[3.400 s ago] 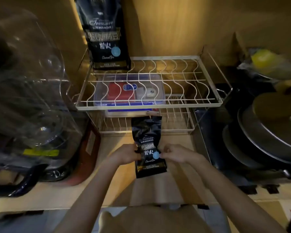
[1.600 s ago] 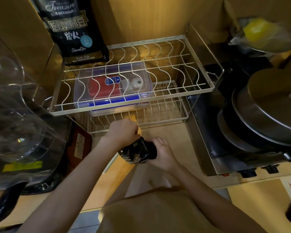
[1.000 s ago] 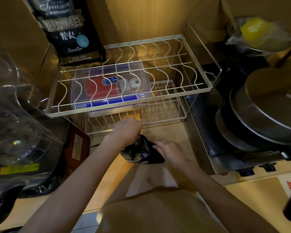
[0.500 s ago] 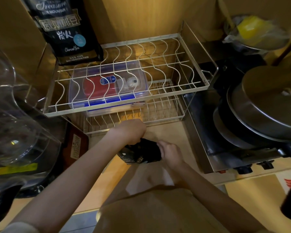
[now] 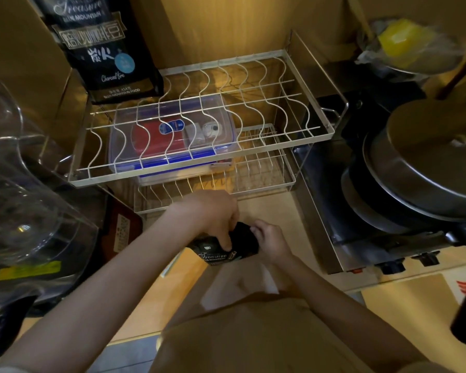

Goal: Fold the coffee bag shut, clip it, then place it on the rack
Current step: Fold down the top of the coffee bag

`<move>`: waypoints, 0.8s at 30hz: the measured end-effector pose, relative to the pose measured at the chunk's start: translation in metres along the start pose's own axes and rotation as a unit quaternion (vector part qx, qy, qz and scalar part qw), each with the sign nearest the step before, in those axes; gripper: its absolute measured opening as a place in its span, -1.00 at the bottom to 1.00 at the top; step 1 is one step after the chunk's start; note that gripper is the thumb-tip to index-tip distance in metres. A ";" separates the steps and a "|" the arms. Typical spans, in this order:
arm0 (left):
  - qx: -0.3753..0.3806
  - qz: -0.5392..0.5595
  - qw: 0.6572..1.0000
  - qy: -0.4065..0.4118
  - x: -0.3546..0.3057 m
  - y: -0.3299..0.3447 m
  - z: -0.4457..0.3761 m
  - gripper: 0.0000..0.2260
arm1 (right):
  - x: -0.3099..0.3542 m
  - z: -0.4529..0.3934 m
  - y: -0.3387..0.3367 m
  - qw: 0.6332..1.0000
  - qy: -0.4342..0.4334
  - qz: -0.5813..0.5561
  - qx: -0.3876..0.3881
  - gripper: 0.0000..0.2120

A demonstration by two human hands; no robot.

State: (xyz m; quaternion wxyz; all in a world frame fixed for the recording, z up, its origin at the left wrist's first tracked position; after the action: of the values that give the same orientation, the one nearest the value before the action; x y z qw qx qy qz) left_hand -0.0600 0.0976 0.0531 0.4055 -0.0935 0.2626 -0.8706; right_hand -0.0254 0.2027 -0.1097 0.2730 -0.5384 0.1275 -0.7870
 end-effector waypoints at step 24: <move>-0.202 0.008 0.978 0.049 -0.011 -0.014 -0.014 -0.90 | -0.012 0.011 0.006 0.996 0.041 0.082 0.007 -0.86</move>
State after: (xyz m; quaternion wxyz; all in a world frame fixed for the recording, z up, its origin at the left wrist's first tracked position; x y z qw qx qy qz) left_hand -0.0674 0.1183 0.0491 0.3719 -0.1289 0.4536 -0.7996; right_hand -0.0102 0.2059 -0.1171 0.3344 -0.4917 0.1769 -0.7843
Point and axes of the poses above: each hand's wrist, its own z-axis away from the middle knuckle, its own y-axis out of the palm, x = y × z, the point moved 6 cm from there along -z, towards the middle knuckle, and after that the axes turned 14 degrees about x, right-handed, at the moved point
